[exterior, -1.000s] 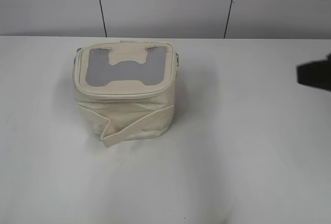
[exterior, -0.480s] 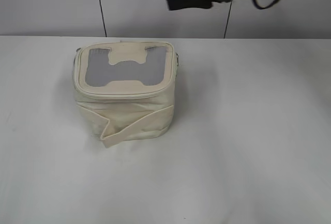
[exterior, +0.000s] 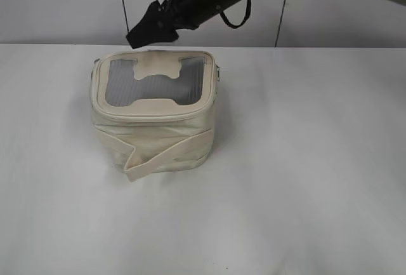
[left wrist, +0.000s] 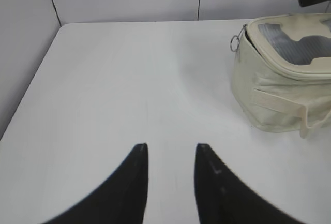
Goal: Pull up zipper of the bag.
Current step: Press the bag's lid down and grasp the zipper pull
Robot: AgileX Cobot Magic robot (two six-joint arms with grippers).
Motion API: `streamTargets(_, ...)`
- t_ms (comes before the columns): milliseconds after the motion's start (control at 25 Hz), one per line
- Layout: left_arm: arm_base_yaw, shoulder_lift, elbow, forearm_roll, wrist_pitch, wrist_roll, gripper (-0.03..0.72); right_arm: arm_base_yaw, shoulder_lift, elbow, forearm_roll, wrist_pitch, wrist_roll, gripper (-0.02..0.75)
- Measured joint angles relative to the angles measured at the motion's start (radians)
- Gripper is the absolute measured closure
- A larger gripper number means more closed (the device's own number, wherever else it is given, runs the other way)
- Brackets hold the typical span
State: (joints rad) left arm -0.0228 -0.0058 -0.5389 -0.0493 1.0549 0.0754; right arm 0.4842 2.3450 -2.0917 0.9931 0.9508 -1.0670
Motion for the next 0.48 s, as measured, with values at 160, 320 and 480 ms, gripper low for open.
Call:
streamTargets(160,0.0,0.0,0.0,0.001,0.0,0.0,0.449,0.0,0.059,-0.033,0.0,-0.018,0.009,0.204)
streamTargets(320,0.0,0.0,0.0,0.001,0.0,0.0,0.449,0.002,0.085,-0.035,0.0,-0.051,0.011,0.244)
streamTargets(480,0.0,0.021,0.0,0.001,-0.003,0.0,0.449,0.003,0.093,-0.038,-0.001,-0.065,0.014,0.321)
